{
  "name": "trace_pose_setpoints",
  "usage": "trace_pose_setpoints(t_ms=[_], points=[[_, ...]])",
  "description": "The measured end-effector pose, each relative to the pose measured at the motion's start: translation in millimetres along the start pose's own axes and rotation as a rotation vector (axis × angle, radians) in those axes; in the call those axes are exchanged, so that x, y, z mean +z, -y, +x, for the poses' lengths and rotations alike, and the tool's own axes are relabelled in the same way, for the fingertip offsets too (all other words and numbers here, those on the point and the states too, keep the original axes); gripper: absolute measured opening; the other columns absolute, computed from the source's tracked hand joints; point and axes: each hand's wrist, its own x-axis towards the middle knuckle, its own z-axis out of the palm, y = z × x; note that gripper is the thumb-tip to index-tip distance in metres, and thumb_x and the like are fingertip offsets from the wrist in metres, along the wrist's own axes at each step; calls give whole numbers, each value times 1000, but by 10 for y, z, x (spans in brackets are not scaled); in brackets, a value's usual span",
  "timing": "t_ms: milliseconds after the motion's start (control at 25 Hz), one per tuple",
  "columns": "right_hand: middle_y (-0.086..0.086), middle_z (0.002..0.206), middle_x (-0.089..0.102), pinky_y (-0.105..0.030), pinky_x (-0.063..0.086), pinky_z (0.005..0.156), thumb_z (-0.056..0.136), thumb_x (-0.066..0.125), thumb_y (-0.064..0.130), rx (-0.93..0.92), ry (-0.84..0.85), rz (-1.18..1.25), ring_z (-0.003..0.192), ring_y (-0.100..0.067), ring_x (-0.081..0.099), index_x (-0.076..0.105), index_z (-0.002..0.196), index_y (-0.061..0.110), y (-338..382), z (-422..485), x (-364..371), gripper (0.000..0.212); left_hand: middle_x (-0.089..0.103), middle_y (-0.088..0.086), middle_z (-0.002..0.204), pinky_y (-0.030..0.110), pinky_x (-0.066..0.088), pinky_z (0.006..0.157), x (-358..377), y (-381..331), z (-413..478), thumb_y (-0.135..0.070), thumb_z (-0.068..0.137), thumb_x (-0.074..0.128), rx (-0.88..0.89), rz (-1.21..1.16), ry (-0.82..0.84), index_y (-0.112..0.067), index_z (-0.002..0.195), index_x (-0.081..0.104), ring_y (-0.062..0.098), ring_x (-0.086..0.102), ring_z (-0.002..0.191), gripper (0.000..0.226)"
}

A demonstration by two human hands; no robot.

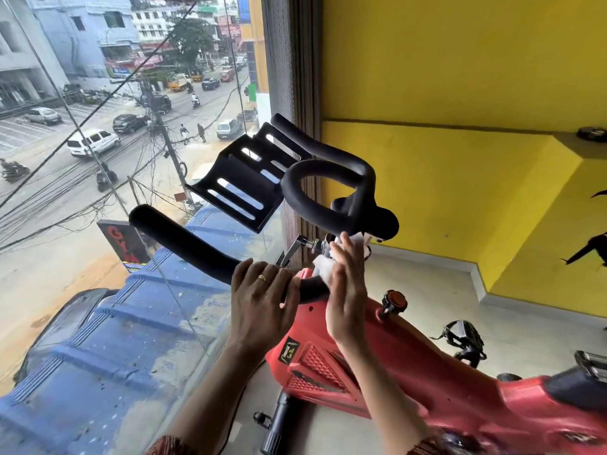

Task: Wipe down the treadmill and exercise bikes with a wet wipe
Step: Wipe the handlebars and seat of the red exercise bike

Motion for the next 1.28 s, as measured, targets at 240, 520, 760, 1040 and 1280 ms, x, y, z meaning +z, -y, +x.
trace_pose_setpoints(t_ms=[240,520,760,1040,1280], points=[[3,153,21,-43,16,119,96,32,29,332,-195,207,144,-12,18,31,140,21,-1,104,109,45,69,13,95,40,41,94,-63,219,-71,-26,97,44,165,-59,23,0,99,71,28,62,92,37],[-16,157,-9,-18,0,117,97,25,54,276,-406,12,145,-10,-8,4,148,2,506,-470,776,76,69,16,106,44,43,99,-320,869,-83,-22,94,49,207,-115,-19,0,105,71,34,63,106,33],[-40,148,-3,-43,0,118,99,33,12,-21,-408,-509,141,-45,-9,20,143,-9,496,-608,1203,50,56,22,128,49,38,105,-593,1424,10,-14,93,49,48,-345,-57,5,111,64,36,46,127,30],[-18,140,46,-45,42,101,95,36,-8,-598,-51,-849,125,-28,48,34,138,1,754,-314,1494,44,57,8,131,31,48,96,-772,1601,99,-19,93,51,-554,-933,-153,-12,124,55,4,53,120,32],[-25,133,51,-37,51,90,93,46,5,-503,124,-660,112,-33,58,38,138,-6,1326,237,2034,47,65,12,115,31,47,95,-895,1783,272,-13,98,47,-943,-1413,-137,-13,117,59,11,63,104,22]])
